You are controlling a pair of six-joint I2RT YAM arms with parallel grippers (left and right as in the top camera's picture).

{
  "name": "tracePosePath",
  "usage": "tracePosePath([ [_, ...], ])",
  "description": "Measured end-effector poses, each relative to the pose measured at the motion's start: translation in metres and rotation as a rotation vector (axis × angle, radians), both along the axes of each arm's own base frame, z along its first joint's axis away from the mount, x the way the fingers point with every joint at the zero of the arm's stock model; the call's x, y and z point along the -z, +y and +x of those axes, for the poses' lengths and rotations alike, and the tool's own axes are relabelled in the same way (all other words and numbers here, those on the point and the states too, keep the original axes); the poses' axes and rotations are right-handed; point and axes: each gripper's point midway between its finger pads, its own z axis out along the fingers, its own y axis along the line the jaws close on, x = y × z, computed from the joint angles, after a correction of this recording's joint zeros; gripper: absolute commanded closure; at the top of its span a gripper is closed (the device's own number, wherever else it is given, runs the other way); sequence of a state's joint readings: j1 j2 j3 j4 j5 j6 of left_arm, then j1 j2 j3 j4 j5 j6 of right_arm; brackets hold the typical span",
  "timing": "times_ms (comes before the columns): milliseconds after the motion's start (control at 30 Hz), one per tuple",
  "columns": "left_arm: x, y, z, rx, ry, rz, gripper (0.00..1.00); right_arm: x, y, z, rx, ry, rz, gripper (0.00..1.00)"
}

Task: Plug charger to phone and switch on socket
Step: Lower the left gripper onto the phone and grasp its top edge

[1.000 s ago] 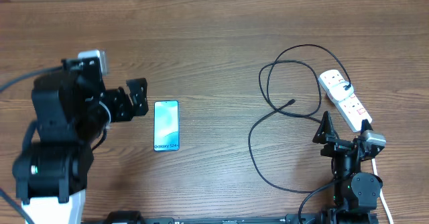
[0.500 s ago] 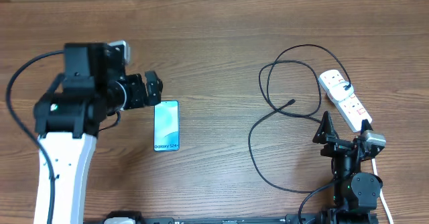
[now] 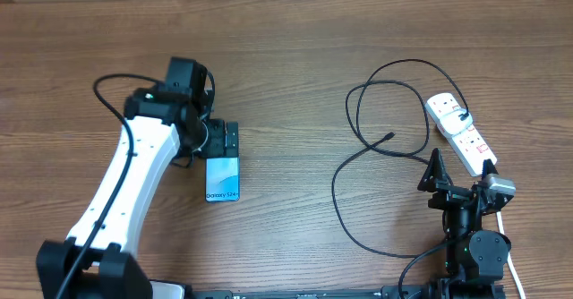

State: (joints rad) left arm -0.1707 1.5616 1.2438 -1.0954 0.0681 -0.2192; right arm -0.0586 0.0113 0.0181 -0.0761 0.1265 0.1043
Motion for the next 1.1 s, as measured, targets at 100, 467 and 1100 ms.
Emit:
tracePosePath([
  [100,0.020,0.001,-0.001,-0.003,0.017,0.008,0.00,0.000,0.000,0.000,-0.001,0.000,0.000,0.00],
  [467,0.054,0.003,0.010,-0.014,0.009,0.024,0.00,0.000,0.000,0.000,0.000,0.000,0.000,0.00],
  [1100,0.118,-0.009,0.003,0.033,0.163,0.067,0.04,0.000,0.000,0.000,0.000,0.000,0.000,0.00],
])
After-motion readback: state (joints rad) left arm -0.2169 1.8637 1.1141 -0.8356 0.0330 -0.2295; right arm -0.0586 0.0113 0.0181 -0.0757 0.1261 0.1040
